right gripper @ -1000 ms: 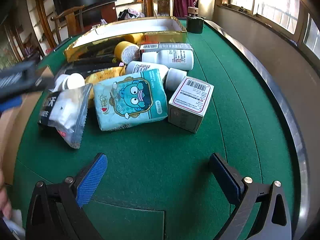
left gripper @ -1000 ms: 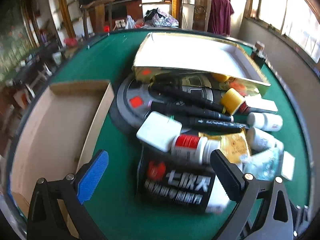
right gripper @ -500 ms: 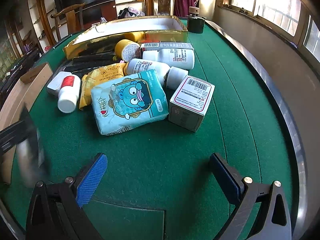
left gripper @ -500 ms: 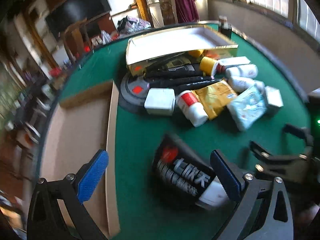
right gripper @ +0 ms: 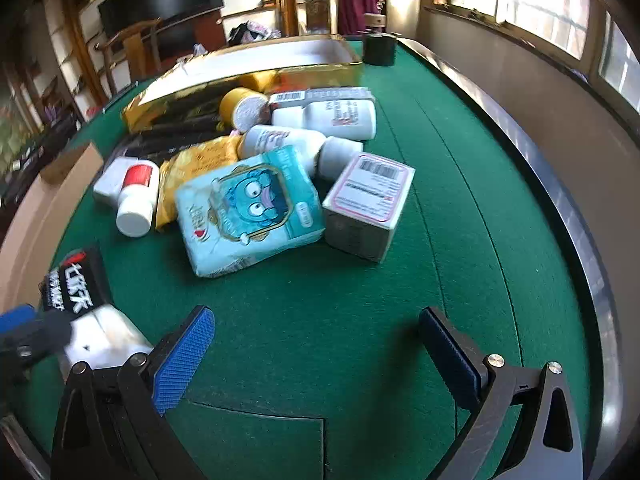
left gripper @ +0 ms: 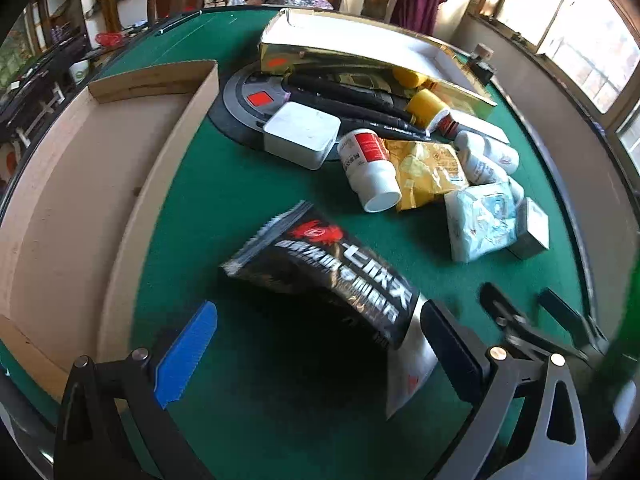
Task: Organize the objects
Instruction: 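Grasp the black snack bag with the left gripper and lift it, then carry the black snack bag with the left gripper into the cardboard tray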
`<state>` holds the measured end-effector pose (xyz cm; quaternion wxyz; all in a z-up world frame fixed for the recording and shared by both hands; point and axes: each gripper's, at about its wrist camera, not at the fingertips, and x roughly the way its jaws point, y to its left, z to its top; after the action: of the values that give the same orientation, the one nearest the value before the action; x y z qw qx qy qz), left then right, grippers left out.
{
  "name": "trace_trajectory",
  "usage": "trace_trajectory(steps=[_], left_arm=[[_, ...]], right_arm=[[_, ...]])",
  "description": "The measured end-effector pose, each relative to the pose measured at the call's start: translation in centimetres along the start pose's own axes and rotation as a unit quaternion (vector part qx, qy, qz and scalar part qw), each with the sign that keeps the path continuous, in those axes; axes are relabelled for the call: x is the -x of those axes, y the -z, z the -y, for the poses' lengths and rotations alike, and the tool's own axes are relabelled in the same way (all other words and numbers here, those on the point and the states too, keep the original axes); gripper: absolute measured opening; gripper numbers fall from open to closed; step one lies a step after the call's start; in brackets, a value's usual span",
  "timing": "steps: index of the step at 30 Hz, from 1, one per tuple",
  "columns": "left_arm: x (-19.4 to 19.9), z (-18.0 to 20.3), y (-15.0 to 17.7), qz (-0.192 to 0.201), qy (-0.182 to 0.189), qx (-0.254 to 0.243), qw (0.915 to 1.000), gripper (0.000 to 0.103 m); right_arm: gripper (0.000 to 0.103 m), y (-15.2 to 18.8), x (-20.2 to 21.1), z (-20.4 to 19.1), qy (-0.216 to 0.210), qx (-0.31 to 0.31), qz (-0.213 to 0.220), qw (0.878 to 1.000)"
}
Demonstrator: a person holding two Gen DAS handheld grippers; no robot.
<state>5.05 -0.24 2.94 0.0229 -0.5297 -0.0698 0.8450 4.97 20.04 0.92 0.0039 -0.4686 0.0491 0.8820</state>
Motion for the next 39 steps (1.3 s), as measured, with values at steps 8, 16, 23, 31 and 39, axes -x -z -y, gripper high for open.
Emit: trace_trajectory(steps=[8,16,23,31,39], left_arm=[[-2.9,3.2,0.3,0.003,-0.027,-0.039,0.9989,0.102],[-1.8,2.0,0.2,0.044,-0.018,-0.081,0.9956,0.048],[0.7,-2.6,0.0,0.051,0.082,-0.032,0.9948,0.037],[7.3,-8.6,1.4,0.107,0.139,0.005,0.9845,0.037],[11.6,-14.4,1.5,0.157,0.118,0.038,0.9798,0.037]], right_arm=[[0.103,-0.1,1.2,4.8,-0.075,-0.126,0.032,0.989],[0.103,-0.1,1.2,4.3,-0.063,-0.117,0.031,0.991],[0.103,-0.3,1.0,3.8,-0.047,-0.099,0.024,0.994],[0.103,-1.6,5.7,1.0,-0.081,-0.032,0.062,0.994],[0.103,-8.1,4.5,-9.8,-0.177,0.073,-0.034,0.981]])
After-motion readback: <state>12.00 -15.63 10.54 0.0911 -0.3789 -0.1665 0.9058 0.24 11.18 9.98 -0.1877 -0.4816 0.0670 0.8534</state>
